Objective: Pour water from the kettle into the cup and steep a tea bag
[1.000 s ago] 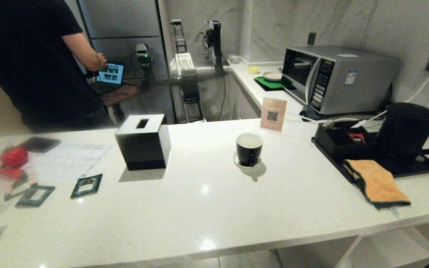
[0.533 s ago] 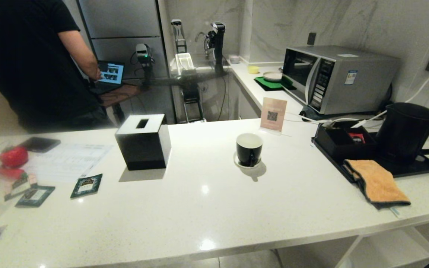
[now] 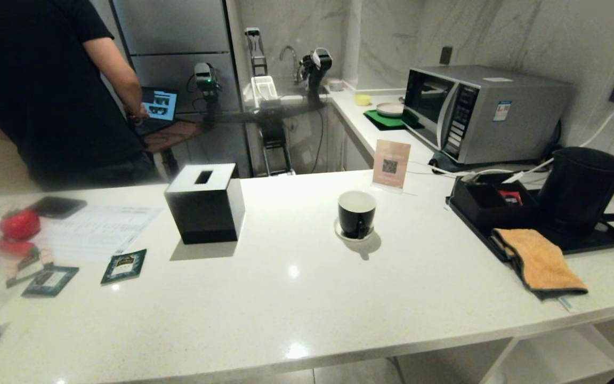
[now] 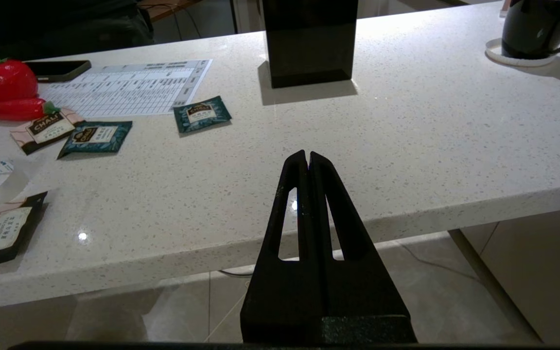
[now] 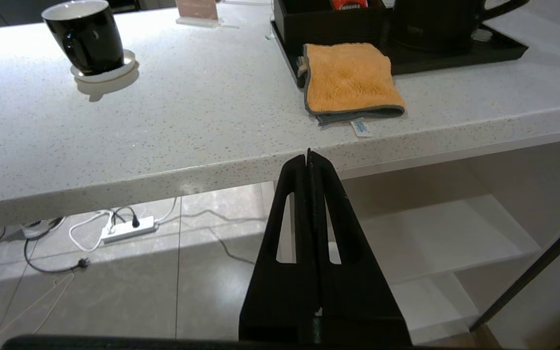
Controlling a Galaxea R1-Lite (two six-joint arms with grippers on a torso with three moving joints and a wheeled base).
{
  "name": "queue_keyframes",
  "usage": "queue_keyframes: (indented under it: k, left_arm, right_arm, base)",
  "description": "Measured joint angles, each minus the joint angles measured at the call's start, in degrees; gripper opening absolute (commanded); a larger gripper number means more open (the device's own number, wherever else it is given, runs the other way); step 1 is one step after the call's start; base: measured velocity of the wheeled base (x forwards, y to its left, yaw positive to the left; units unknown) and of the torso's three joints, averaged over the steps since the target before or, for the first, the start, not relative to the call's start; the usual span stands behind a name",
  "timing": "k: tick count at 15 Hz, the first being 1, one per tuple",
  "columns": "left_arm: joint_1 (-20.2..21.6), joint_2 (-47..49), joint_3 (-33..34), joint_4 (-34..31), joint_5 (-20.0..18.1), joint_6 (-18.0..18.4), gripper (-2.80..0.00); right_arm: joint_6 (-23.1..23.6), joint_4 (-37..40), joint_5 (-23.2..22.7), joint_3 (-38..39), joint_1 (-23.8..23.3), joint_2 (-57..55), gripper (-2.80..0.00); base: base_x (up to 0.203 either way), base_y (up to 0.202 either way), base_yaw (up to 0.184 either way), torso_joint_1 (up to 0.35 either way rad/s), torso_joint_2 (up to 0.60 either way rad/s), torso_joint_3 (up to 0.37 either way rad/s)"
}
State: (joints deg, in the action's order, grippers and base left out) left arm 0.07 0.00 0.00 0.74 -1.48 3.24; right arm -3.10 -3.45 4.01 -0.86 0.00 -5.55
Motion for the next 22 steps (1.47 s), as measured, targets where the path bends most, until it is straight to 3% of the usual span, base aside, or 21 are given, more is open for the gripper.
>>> queue_keyframes:
  k: [8, 15, 22]
  left_arm:
    - [0.00, 0.00, 0.00, 0.02, 0.00, 0.00, -2.80]
    - [0.00, 0.00, 0.00, 0.01, 0.00, 0.00, -2.80]
    - [0.00, 0.00, 0.00, 0.02, -0.01, 0.00, -2.80]
  right_arm:
    - [-3.56, -16.51, 0.25, -8.32, -0.16, -23.40, -2.80]
    - [-6.00, -18.74, 0.10, -23.71, -2.45, -44.20, -2.80]
    - [-4.76, -22.43, 0.23, -43.09, -5.47, -67.40, -2.80]
  base:
    - [0.000, 0.000, 0.000, 0.000, 0.00, 0.000]
    - [0.000, 0.000, 0.000, 0.000, 0.00, 0.000]
    - [0.000, 0.000, 0.000, 0.000, 0.00, 0.000]
